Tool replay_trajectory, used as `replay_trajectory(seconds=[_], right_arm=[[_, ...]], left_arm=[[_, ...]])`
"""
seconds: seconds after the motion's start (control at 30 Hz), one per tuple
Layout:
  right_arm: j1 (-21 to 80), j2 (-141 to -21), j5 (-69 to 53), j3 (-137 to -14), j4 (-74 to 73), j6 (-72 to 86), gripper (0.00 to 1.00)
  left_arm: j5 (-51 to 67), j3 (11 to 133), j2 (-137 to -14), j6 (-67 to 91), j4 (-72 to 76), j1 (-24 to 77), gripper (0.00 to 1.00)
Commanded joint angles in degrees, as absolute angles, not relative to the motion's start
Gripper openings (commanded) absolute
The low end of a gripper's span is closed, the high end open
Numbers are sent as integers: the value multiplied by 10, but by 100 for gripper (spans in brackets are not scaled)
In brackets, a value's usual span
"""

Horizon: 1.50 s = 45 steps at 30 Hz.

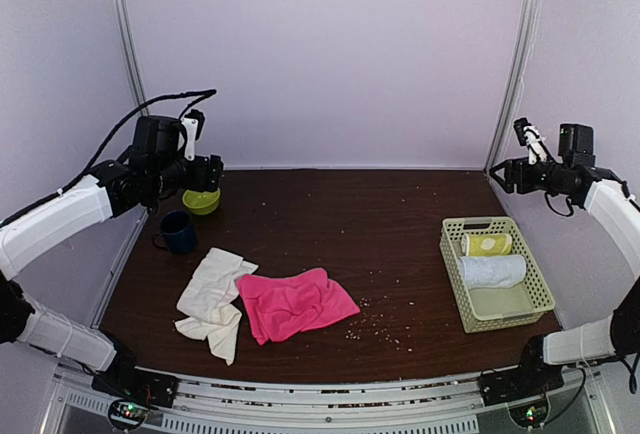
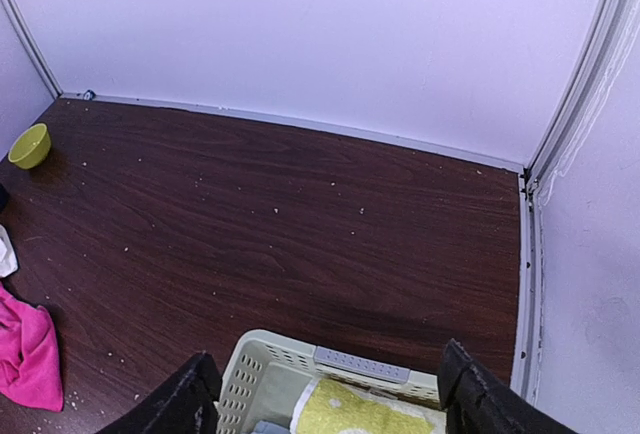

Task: Roll the towels
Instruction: Move the towel to the corner of the board.

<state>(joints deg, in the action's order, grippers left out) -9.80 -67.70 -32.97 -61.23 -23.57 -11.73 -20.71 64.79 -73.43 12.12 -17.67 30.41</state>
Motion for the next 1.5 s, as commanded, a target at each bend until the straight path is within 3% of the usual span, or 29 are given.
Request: replay_trajectory(seconds=[0.0,0.1,0.4,0.57,0.83,0.93,1.07,1.33,1.47], right_arm=[[-73,-680,-313,-624,-201,-88,81],[-47,-688,-319,-632,-185,-82,87],[117,-758,-294,-711,-229,-161,89],[249,-807,-274,-738,-272,-221,85],[436,-906,-249,-730,-309,-292,62],[489,-939,-237,-722,-303,-296,52],[555,-975,-203,-714,-279,-287,46],[607,-1023,-150,-712,-209,-258,57],[615,-1046,-141,-725,-171,-247,58]], left_arm=[[-147,651,-727,126,-160,270,81],[-141,667,-735,114,-184,271,77],[-63,701,-751,105,-247,330,92],[8,677,-746,106,-265,380,84],[89,597,-756,132,-271,453,59],[91,547,-750,186,-265,466,61],[108,467,-744,243,-247,474,66],[144,354,-723,315,-141,473,65],[152,324,-698,343,-112,460,67]])
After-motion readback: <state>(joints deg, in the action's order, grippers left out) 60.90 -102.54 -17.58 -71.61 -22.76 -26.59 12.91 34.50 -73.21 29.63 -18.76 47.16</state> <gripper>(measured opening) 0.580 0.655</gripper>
